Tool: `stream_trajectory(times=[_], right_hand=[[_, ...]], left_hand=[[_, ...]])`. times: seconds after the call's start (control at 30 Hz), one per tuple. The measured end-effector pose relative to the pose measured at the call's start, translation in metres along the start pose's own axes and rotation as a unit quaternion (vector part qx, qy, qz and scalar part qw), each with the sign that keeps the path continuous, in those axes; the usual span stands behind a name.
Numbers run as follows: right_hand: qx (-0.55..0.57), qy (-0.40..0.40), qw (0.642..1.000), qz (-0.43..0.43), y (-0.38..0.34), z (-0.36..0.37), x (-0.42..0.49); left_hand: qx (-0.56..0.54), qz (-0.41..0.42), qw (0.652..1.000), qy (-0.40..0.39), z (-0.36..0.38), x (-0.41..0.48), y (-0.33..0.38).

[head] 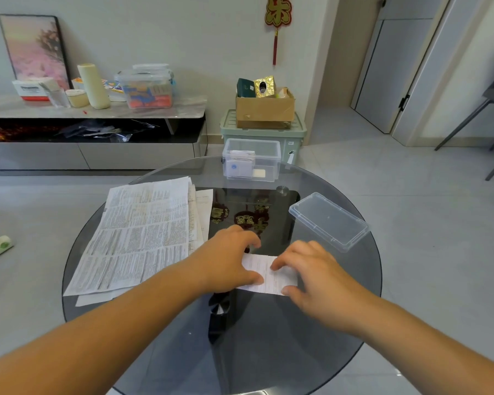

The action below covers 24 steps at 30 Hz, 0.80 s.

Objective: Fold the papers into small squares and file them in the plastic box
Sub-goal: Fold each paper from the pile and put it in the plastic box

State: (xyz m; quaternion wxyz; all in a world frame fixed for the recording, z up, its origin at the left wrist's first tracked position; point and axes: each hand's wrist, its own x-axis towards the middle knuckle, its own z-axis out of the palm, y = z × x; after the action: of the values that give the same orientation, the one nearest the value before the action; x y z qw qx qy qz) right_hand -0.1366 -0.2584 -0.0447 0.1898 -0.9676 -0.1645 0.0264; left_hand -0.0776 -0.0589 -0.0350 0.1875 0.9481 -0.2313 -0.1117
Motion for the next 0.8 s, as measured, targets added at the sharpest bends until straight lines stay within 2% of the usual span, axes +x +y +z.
stream_trajectory(times=[0.07, 0.23, 0.33, 0.5, 0.67, 0.73, 0.8], right_hand=[[-0.006, -0.005, 1.0, -0.028, -0.003, 0.006, -0.003], [-0.001, -0.008, 0.999, -0.034, -0.009, 0.008, -0.006], [-0.026, -0.011, 0.999, -0.038, -0.01, 0.006, -0.007], [-0.048, -0.009, 0.998, -0.045, -0.013, 0.008, -0.009], [-0.016, 0.005, 0.999, -0.049, -0.012, 0.011, -0.014], [0.009, 0.028, 0.998, -0.054, -0.009, 0.014, -0.014], [0.006, 0.053, 0.997, -0.057, -0.006, 0.017, -0.012]], left_hand=[[0.005, -0.023, 0.999, -0.028, -0.004, 0.001, 0.004], [0.023, -0.086, 0.993, -0.079, -0.005, 0.001, 0.013], [-0.001, -0.088, 0.993, -0.074, -0.003, 0.0, 0.012], [-0.188, -0.1, 0.975, -0.062, -0.004, -0.01, 0.005], [-0.347, -0.112, 0.92, -0.141, -0.009, -0.019, 0.004], [-0.365, -0.092, 0.907, -0.188, -0.012, -0.023, 0.006], [-0.337, -0.06, 0.914, -0.219, -0.013, -0.028, 0.007]])
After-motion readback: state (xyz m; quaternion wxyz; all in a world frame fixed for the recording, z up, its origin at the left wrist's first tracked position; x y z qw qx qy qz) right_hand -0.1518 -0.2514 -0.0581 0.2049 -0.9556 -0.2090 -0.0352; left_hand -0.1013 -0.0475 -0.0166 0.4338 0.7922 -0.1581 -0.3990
